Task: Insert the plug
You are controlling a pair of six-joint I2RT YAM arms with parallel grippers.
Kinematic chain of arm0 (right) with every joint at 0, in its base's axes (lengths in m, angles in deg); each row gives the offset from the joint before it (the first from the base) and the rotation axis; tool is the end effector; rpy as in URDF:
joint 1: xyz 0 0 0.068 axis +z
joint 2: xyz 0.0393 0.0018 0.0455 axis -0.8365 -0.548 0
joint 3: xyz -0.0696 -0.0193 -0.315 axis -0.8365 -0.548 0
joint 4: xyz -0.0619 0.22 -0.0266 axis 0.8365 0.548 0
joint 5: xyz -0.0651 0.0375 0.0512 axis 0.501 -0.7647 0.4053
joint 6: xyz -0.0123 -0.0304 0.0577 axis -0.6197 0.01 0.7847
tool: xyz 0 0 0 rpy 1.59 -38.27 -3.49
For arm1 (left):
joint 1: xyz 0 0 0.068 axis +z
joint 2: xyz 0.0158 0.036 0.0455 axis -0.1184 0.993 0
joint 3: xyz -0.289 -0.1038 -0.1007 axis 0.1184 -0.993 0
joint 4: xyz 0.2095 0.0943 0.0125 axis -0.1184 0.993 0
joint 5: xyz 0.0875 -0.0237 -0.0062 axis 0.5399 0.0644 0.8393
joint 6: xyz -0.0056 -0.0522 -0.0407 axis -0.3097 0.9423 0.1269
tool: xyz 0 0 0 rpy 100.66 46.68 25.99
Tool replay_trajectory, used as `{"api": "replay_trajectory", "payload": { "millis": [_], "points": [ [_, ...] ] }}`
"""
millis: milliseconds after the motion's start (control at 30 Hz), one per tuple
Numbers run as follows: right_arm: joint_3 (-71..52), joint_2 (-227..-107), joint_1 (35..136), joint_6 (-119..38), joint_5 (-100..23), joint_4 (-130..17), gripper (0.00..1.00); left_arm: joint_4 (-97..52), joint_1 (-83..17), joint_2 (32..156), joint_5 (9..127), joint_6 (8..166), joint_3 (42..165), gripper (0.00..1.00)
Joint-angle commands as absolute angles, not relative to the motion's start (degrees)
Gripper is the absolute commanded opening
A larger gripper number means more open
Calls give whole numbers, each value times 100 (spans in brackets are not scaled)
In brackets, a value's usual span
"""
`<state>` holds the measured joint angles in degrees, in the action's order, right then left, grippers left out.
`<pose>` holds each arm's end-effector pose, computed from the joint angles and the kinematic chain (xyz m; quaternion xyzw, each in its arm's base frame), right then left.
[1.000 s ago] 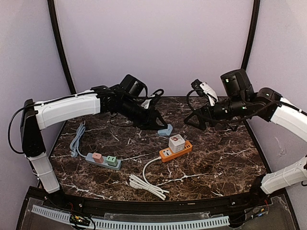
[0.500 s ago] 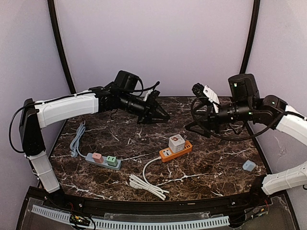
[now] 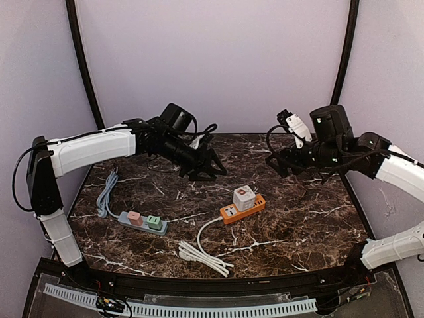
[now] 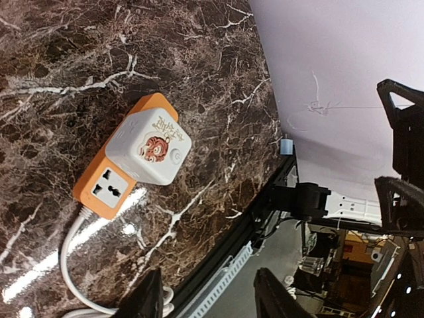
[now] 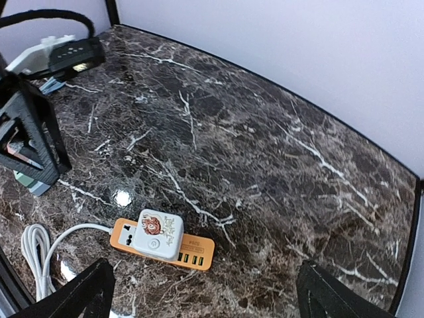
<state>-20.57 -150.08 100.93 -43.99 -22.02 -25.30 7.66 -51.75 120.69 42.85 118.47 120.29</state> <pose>0.1493 0.1337 0.3935 -0.2693 0.8278 0.1341 0.4736 0.2584 -0.2992 0.3560 0.1315 0.8693 -0.4656 0.1010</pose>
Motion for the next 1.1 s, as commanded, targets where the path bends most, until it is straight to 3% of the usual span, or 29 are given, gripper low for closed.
{"api": "replay_trajectory", "payload": {
  "millis": [0,33,133,267,467,700,1067],
  "points": [
    [-1695,-15218,9970,-3123,-1429,-1621,96,1128,-5189,11821,4673,11350,12205,53],
    [-1619,-15276,9871,-2887,-1396,-1348,96,1168,-5189,11824,4694,11316,12216,54],
    [-1326,-15504,9401,-2162,-1592,-461,95,1303,-5189,11783,4863,11140,12270,72],
    [-1081,-15749,9107,-1190,-1735,687,99,1504,-5189,11695,5128,10957,12267,88],
    [-1232,-15393,9021,434,-1515,2104,99,1623,-5189,11570,5273,10782,12096,89],
    [-2527,-14626,8498,1634,-1866,2150,99,2000,-5189,11339,5257,10505,12054,88],
    [-3322,-14321,6486,172,-1765,1466,99,1968,-5206,10486,4953,10772,11345,85]
  ]
}}
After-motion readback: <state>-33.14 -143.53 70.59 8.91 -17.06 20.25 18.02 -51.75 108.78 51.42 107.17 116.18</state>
